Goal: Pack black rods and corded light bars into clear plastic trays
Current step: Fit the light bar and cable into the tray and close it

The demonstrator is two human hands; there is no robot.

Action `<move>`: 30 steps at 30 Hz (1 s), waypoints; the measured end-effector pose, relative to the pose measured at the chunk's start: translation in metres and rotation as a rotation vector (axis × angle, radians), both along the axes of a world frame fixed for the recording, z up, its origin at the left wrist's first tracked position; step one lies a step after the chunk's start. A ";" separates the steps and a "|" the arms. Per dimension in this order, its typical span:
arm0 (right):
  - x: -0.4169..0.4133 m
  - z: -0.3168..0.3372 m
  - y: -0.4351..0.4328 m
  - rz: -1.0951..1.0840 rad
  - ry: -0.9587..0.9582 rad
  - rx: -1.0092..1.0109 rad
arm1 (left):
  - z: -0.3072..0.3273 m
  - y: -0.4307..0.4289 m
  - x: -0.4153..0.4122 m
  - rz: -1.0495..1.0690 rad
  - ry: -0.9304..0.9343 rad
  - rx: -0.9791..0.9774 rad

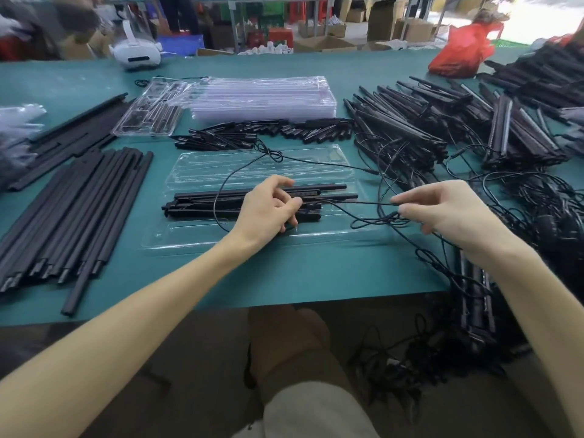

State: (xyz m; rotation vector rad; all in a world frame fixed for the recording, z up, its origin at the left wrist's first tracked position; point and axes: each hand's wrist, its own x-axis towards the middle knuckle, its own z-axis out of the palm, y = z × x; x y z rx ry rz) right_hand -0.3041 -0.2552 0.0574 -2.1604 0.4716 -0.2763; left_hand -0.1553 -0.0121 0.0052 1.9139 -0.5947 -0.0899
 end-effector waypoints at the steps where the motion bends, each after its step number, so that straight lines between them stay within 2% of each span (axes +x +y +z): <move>1: -0.001 -0.002 0.001 -0.003 -0.003 -0.001 | 0.000 0.001 0.000 0.009 -0.025 0.004; 6: 0.001 -0.010 0.003 -0.027 -0.016 0.010 | 0.005 0.004 0.001 0.057 -0.093 0.023; 10: 0.001 -0.013 0.002 -0.029 -0.029 0.007 | 0.015 0.003 0.000 0.008 -0.376 0.173; 14: 0.004 -0.015 0.003 -0.022 -0.045 0.026 | 0.020 0.007 0.008 -0.088 -0.519 0.371; 16: 0.005 -0.015 0.006 -0.019 -0.058 0.042 | 0.017 0.011 0.010 -0.103 -0.472 0.396; 19: 0.008 -0.015 0.010 -0.009 -0.066 0.053 | 0.011 0.018 0.010 -0.066 -0.338 0.291; 23: 0.010 -0.017 0.012 -0.016 -0.071 0.082 | 0.009 0.020 0.013 0.104 -0.390 0.277; 27: 0.014 -0.019 0.014 -0.022 -0.076 0.134 | 0.005 0.016 0.011 0.086 -0.355 0.364; 30: 0.020 -0.021 0.023 -0.014 -0.096 0.148 | 0.005 0.016 0.013 0.084 -0.334 0.347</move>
